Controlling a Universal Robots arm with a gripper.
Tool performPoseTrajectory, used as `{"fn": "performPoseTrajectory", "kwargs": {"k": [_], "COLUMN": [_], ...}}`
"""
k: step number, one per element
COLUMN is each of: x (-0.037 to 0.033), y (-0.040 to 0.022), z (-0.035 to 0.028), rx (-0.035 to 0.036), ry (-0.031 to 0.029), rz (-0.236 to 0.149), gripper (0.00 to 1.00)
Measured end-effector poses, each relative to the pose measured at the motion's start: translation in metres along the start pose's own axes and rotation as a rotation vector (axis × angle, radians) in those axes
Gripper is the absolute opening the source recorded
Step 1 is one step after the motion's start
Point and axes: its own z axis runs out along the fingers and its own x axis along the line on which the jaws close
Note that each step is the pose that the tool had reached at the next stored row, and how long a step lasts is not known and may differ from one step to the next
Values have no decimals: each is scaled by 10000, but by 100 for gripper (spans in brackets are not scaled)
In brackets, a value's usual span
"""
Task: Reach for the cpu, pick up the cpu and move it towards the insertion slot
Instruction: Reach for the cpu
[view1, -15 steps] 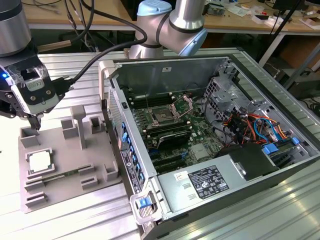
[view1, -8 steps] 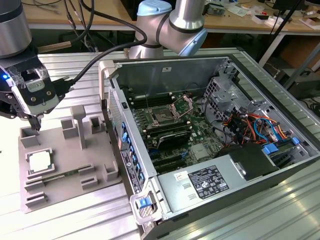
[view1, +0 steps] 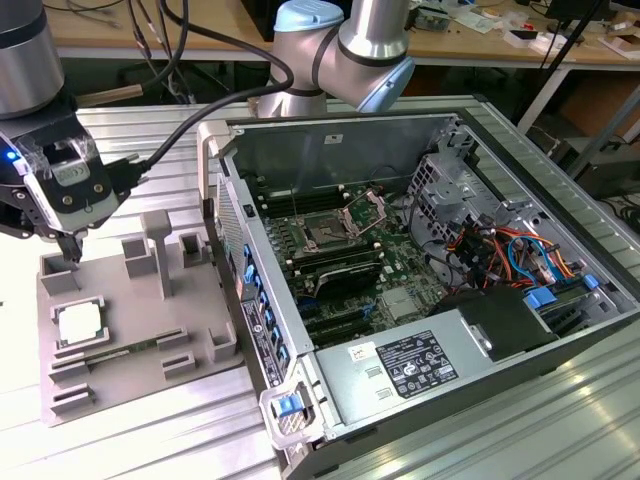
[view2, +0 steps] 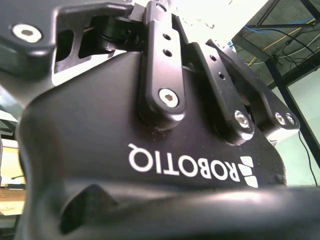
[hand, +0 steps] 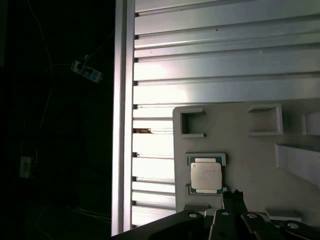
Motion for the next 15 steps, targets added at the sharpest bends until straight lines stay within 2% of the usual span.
{"fn": "performPoseTrajectory", "kwargs": {"k": [15], "x": [0], "y": [-1], "z": [37], "rx": [0], "ry": [1], "rz": [0], "gripper": [11]}}
